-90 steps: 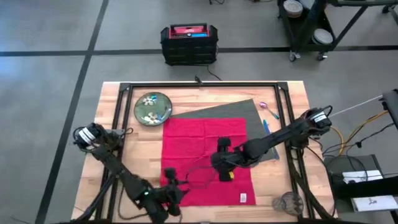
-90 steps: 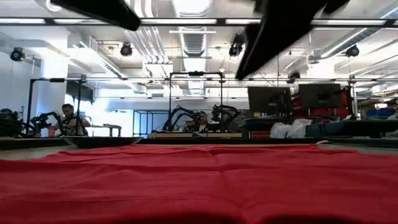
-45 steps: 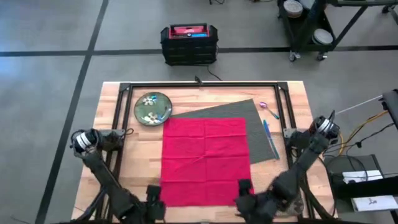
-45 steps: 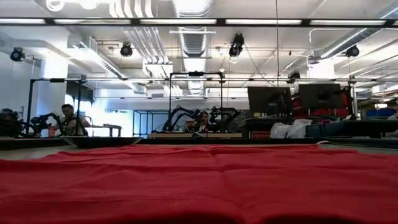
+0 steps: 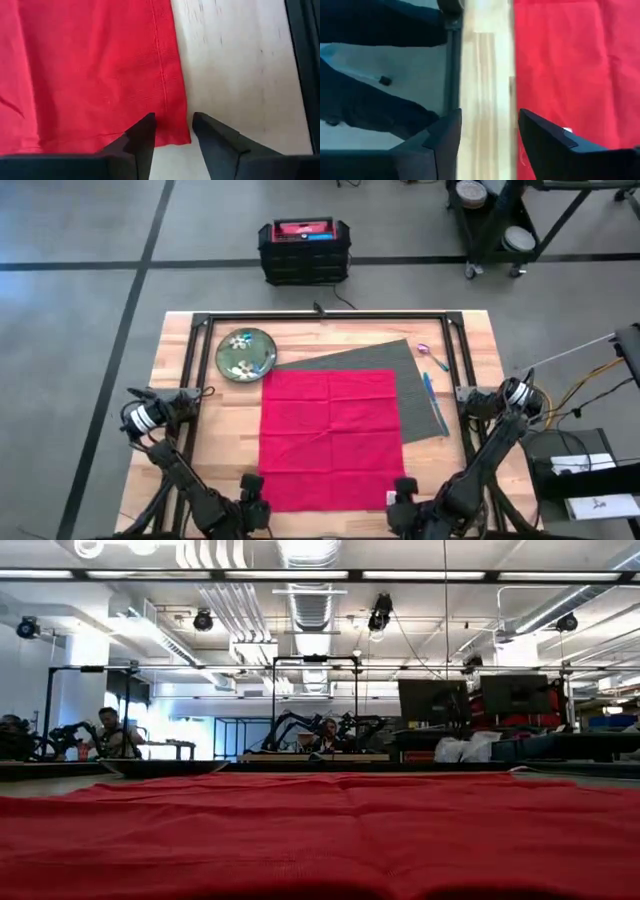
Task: Set table place
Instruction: Fold the red table napkin
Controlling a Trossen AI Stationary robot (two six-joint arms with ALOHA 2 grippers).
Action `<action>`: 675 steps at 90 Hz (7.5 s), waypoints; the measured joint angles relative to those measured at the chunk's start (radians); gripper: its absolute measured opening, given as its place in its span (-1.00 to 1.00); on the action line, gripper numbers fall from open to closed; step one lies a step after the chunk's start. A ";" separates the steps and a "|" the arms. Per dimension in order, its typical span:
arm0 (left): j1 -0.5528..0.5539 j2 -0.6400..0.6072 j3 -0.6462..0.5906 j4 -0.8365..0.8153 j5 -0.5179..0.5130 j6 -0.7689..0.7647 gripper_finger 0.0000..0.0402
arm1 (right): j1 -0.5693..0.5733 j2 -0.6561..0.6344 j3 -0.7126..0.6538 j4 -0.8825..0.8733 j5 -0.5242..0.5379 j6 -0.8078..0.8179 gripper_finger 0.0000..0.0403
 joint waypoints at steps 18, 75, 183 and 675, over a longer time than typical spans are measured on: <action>0.000 -0.003 -0.003 0.004 0.006 -0.019 -0.94 | 0.000 0.012 0.000 -0.052 -0.070 -0.012 -0.21; 0.001 -0.009 -0.006 0.026 -0.001 -0.016 -0.99 | 0.010 0.221 0.007 -0.182 -0.171 0.004 -0.25; -0.091 -0.088 0.253 -0.299 -0.176 -0.220 -1.00 | 0.009 0.128 0.285 -0.544 0.113 -0.075 -1.00; 0.701 -0.639 -0.670 0.337 0.086 0.409 0.11 | -0.869 -0.320 -0.490 0.155 -0.185 -0.798 0.38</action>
